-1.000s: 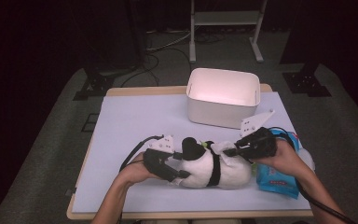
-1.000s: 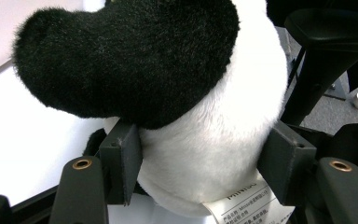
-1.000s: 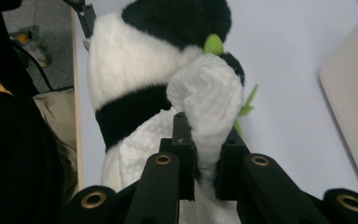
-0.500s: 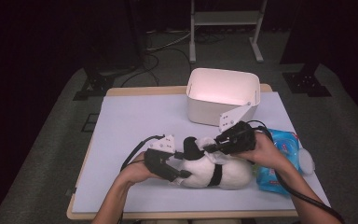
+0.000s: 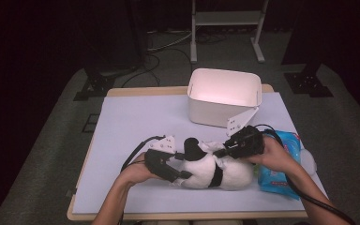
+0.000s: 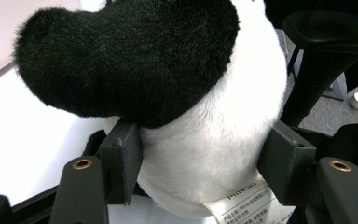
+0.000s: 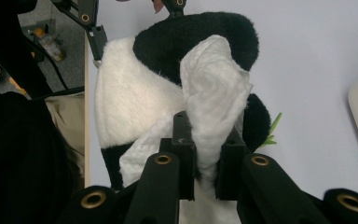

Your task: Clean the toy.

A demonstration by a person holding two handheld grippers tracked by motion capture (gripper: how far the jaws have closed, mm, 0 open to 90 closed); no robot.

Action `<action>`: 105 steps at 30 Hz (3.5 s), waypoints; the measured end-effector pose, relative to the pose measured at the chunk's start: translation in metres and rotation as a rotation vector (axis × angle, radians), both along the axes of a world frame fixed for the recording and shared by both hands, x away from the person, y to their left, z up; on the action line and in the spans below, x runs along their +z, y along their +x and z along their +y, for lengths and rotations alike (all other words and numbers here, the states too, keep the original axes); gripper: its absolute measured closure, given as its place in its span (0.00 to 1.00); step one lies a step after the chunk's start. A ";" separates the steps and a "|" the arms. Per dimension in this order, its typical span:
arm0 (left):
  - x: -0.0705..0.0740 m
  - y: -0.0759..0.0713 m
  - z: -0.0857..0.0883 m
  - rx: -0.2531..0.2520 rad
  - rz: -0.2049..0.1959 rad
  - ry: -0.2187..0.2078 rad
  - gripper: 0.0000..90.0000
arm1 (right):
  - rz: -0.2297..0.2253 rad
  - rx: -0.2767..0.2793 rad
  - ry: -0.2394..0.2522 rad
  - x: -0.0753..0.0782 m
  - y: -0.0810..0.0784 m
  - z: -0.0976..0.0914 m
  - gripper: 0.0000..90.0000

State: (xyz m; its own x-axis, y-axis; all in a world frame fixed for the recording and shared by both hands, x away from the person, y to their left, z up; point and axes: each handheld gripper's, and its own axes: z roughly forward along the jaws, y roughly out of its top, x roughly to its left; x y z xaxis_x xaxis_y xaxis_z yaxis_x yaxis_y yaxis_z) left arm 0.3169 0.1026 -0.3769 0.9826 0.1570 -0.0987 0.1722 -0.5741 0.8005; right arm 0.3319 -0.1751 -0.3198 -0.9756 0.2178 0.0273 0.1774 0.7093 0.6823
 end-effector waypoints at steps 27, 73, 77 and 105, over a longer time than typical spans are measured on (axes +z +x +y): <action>0.009 -0.002 -0.008 -0.035 -0.030 0.016 0.42 | -0.006 0.001 0.038 0.015 0.009 0.018 0.90; 0.002 0.002 -0.004 -0.025 -0.010 0.006 0.42 | 0.039 -0.026 -0.013 -0.005 -0.007 -0.014 0.89; -0.001 0.002 -0.005 -0.014 0.004 0.008 0.37 | 0.037 -0.033 -0.023 -0.010 -0.008 -0.018 0.89; -0.007 0.003 -0.011 -0.001 0.040 -0.017 0.43 | 0.042 -0.057 0.041 -0.019 -0.015 -0.036 0.89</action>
